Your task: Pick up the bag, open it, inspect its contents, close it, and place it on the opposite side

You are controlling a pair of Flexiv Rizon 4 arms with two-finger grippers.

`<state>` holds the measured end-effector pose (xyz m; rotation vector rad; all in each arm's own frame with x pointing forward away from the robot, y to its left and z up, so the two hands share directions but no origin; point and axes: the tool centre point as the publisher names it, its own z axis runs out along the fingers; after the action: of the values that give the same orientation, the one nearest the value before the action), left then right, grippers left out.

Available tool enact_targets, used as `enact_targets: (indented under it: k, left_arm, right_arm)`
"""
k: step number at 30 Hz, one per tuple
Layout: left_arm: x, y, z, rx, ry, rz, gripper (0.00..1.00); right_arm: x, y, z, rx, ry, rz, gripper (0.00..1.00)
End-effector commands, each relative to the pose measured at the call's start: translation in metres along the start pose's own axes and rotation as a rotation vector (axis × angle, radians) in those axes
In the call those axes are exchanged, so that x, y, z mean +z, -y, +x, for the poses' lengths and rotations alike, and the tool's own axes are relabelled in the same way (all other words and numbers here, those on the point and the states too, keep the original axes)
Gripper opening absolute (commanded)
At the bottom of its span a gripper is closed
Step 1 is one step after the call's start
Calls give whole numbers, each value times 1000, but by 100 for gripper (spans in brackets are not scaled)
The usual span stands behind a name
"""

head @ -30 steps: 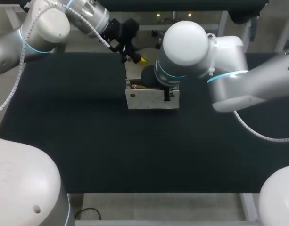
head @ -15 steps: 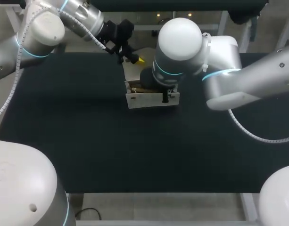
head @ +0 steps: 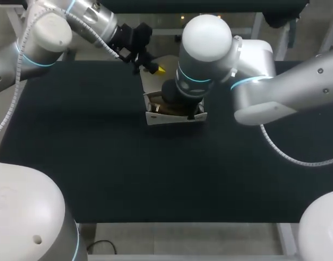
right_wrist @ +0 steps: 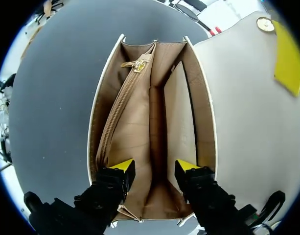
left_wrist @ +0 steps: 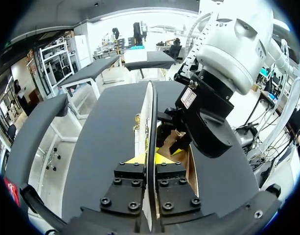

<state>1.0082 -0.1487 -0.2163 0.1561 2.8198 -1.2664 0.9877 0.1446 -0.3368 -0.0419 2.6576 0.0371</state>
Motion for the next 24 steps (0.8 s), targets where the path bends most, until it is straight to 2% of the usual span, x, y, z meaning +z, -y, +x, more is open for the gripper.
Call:
enact_targets:
  k: [1,24]
  left_arm:
    - [0,1,-2,9,-11,8,0]
    - [5,2,-3,27,-7,-11,0]
  right_arm:
    - [4,-2,1,-1,-4,4,100]
    - [3,-1,0,4,3,6,100]
